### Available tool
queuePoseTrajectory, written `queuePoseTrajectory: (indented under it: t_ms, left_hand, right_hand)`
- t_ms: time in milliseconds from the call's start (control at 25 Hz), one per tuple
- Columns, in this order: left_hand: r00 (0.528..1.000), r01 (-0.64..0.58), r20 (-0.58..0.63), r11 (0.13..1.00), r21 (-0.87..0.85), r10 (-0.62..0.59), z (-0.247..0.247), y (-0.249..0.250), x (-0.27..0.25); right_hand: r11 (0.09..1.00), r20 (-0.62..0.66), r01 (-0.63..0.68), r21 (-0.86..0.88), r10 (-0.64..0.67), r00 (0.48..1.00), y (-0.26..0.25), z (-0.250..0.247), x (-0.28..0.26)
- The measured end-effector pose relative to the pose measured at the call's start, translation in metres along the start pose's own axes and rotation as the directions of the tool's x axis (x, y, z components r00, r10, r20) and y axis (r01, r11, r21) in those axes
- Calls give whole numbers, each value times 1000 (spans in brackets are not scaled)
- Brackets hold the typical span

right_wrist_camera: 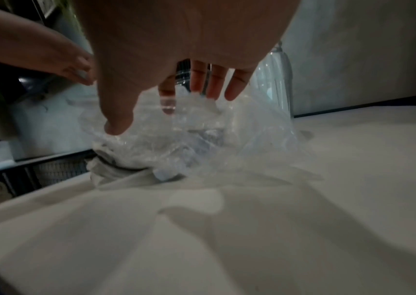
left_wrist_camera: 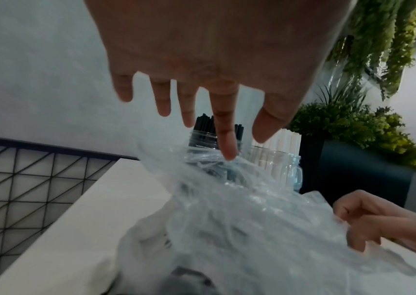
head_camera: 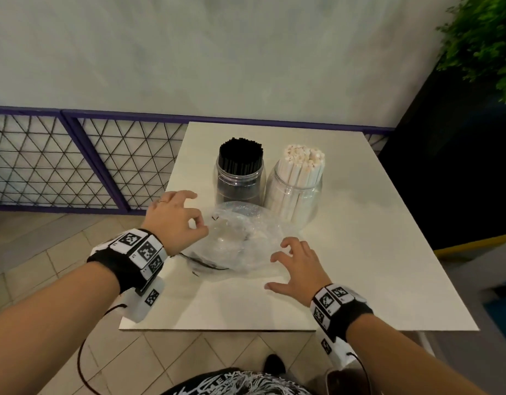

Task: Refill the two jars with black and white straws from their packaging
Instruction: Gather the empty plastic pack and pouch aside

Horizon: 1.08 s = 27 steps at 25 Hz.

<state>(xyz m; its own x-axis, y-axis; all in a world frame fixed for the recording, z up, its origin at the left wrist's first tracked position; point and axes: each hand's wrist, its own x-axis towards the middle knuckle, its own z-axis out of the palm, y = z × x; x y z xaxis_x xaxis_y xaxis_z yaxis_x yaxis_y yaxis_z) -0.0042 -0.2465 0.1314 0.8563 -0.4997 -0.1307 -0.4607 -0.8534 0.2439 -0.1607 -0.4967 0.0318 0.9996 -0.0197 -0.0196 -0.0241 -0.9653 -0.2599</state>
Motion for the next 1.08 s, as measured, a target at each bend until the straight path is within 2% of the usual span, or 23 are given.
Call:
queuePoseTrajectory:
  t_ms: [120,200,280,360,480,560,640,720,760,840,920,1000,1080]
  left_hand:
    - [972,96,203,989,112,-118,1,-24,-4]
    - [956,101,261,986,137,-134,6,-37,-3]
    - [973,90,201,988,125,-114,7,-42,-1]
    - [992,71,89,988,139,-84,1,-43,0]
    - [999,40,13,967,252,-45,-14,-40,2]
    - [999,31,-17,965,261,-28,-21,-38,8]
    - [997,26,-79,982,186,-11,-30,-38,15]
    - [991,48,-124,998,40,-43,-43,-37,19]
    - [987,71,-138,996,-50,-77,-49,-36,20]
    - [975,111,-171,978,-179,-142,-57,-38,21]
    - [966,125,-195,964,-234,-173,-60,-41,19]
    - [969,101,-196,967,-232,-149,-61,-38,15]
    - [983,5,-180,993,-120,-27,-62,-27,11]
  right_hand:
    - [992,84,-100,-72,106,991,-1,8,-4]
    - [988,51,-154,-23,155,987,0,5,-3]
    - [984,-53,-161,73,165,985,2,-5,-1]
    - [975,-151,-171,139,192,970,8,-22,0]
    - [975,-252,-191,116,215,944,17,-50,3]
    - [975,-319,-176,133,210,924,15,-71,8]
    - [981,-450,-80,179,154,879,6,-94,12]
    - [971,-602,39,236,115,790,-8,-117,14]
    - [945,-636,63,320,165,754,-16,-129,13]
    - [877,-639,84,473,276,718,-26,-148,15]
    - [892,-667,75,447,277,691,-30,-160,21]
    - [915,-697,72,396,249,672,-31,-168,28]
    - [912,-718,115,393,226,658,-38,-171,38]
